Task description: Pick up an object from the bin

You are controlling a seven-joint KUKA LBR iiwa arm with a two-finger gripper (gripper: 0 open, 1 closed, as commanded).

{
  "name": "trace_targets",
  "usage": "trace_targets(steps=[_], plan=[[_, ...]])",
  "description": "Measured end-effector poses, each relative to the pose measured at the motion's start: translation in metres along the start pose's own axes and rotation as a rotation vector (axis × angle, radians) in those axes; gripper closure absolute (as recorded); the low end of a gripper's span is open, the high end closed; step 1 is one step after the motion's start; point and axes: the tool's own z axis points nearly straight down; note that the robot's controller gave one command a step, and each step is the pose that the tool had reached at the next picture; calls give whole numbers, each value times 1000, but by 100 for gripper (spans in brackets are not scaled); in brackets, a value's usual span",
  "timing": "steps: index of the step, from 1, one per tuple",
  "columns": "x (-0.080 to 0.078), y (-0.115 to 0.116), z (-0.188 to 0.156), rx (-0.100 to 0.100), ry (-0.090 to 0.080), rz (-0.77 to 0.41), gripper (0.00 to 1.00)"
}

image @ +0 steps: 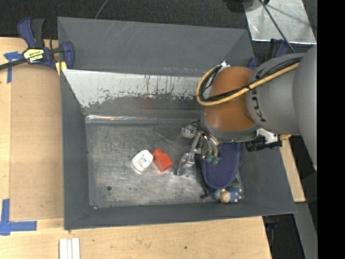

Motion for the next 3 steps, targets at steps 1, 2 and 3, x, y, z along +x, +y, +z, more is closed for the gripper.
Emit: trace_targets(steps=[1, 2, 3], plan=[[12, 61, -3, 1, -14, -115, 0], [83, 102, -5, 0, 1, -82, 0], [76, 100, -8, -3, -14, -75, 100]])
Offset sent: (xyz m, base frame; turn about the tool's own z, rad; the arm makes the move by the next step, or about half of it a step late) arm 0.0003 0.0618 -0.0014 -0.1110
